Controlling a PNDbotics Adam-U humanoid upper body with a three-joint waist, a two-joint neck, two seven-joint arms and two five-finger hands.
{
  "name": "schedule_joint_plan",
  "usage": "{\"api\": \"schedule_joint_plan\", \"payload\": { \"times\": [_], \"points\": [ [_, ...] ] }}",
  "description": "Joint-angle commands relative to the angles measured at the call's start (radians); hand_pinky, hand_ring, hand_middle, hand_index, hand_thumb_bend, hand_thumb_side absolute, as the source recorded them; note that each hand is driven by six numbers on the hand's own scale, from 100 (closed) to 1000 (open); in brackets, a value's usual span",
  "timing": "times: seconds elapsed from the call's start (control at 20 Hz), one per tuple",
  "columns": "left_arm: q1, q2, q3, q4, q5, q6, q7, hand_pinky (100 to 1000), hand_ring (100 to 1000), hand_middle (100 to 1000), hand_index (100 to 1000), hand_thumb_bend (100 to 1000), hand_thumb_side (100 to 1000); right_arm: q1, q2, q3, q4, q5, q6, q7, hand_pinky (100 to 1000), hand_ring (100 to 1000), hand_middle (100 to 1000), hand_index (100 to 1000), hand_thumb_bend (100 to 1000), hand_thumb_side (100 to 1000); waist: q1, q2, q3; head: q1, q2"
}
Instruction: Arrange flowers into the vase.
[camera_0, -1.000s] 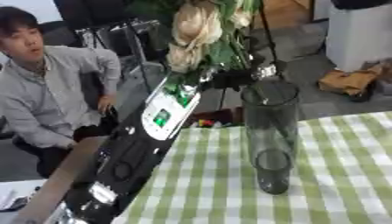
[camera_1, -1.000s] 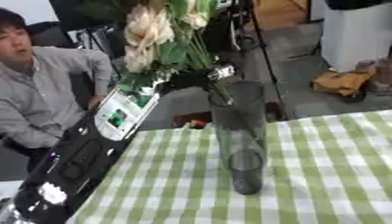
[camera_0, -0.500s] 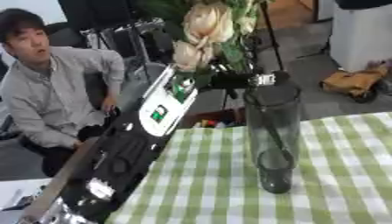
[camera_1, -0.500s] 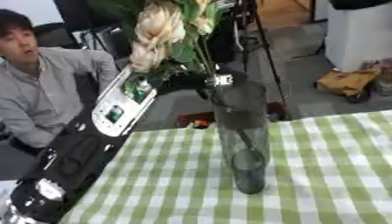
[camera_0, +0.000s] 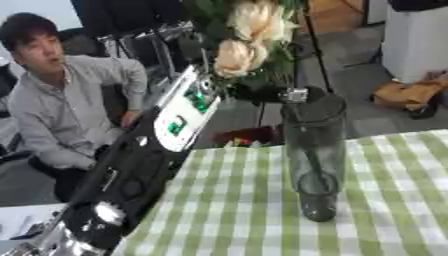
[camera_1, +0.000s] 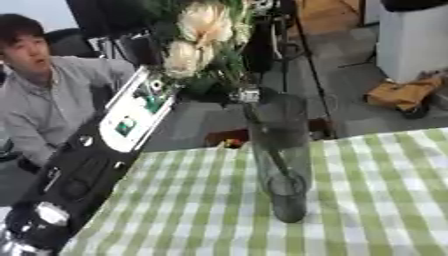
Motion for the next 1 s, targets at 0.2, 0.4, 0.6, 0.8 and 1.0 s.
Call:
{"api": "schedule_joint_plan", "payload": {
  "times": [0.2,0.4,0.6,0.8,1.0],
  "points": [
    [-0.016,0.042,0.014,-0.020,-0.021,0.000,0.005,853,982,1000,1000,616,831,-0.008,-0.007,0.001,-0.016,0.015,0.000,-0.005,739,808,807,827,100,1000,-0.005,-0.033,0.008,-0.004,0.007],
    [-0.010,0.049,0.015,-0.016,-0.031,0.002,-0.008,853,982,1000,1000,606,838,-0.007,-0.006,0.002,-0.016,0.016,0.001,-0.007,738,809,807,827,100,1000,-0.005,-0.036,0.015,-0.006,0.009],
    [-0.004,0.055,0.012,-0.009,-0.033,0.005,-0.034,858,984,1000,1000,603,841,-0.006,-0.004,0.002,-0.016,0.017,0.000,-0.008,738,810,807,826,100,1000,-0.007,-0.040,0.021,-0.008,0.012],
    [0.003,0.060,0.013,-0.007,-0.039,0.004,-0.051,861,985,1000,1000,598,839,-0.007,-0.002,0.004,-0.016,0.019,-0.002,-0.010,737,810,807,826,100,1000,-0.009,-0.045,0.025,-0.007,0.013],
    [0.005,0.064,0.008,-0.019,-0.040,-0.005,-0.070,866,987,1000,1000,592,838,-0.006,0.000,0.005,-0.016,0.020,-0.002,-0.012,736,809,807,826,100,1000,-0.009,-0.051,0.029,-0.008,0.015]
  ]
}}
